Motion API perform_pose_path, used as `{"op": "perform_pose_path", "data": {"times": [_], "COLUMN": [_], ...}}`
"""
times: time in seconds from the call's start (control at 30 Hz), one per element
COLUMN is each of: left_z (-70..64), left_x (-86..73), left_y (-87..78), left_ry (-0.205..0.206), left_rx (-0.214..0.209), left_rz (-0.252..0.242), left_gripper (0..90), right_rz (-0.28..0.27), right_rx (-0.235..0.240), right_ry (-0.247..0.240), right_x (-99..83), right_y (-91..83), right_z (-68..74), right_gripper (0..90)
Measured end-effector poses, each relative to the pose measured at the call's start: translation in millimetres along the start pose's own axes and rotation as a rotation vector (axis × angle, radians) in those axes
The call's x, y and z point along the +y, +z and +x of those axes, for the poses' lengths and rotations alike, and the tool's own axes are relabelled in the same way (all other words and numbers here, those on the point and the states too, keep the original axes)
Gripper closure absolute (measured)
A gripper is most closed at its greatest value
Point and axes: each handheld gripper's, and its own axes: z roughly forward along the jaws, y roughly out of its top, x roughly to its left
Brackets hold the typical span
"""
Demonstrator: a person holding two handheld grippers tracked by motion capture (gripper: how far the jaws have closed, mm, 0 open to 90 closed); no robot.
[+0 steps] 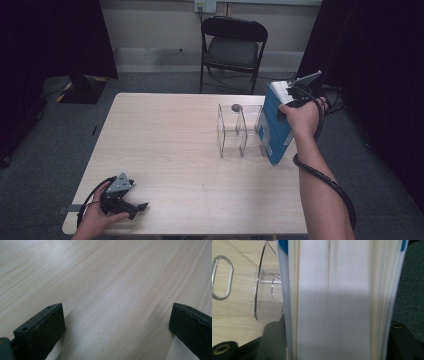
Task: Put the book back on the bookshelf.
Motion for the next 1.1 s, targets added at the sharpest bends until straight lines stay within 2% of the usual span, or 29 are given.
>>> {"op": "perform_pose_path", "data": {"times": [0.1, 0.2, 0.3, 0.33, 0.7, 1.0, 1.1], "left_z": [0.0, -0.1, 0.4, 0.3, 0.7, 0.2, 0.0], "left_x": [0.0, 0.0, 0.0, 0.0, 0.1, -0.2, -0.2], "left_y": [0.0, 0.0, -0.3, -0.3, -0.6, -0.6, -0.6], "left_ry": [0.001, 0.000, 0.006, 0.005, 0.013, 0.004, 0.004], "left_rx": [0.000, 0.000, 0.000, 0.000, 0.006, 0.002, 0.002], "left_rz": [0.000, 0.000, 0.004, 0.004, 0.006, 0.005, 0.004], "left_gripper": [0.0, 0.0, 0.0, 0.0, 0.0, 0.0, 0.0], "right_rz": [-0.010, 0.007, 0.010, -0.011, -0.043, -0.072, -0.062], "right_rx": [0.010, 0.018, 0.025, 0.019, 0.036, 0.041, 0.042], "right_ry": [-0.006, 0.006, 0.010, 0.012, 0.013, -0.015, -0.027], "right_x": [-1.6, -4.3, -5.1, -6.4, -12.7, -23.4, -26.8], "right_y": [-3.5, -7.8, -10.6, -14.9, -26.9, -32.6, -35.8], "right_z": [-1.1, -3.5, -3.7, -4.5, -9.2, -4.3, -3.1], "right_gripper": [40.6, 35.0, 34.7, 33.0, 26.7, 21.9, 20.1]}}
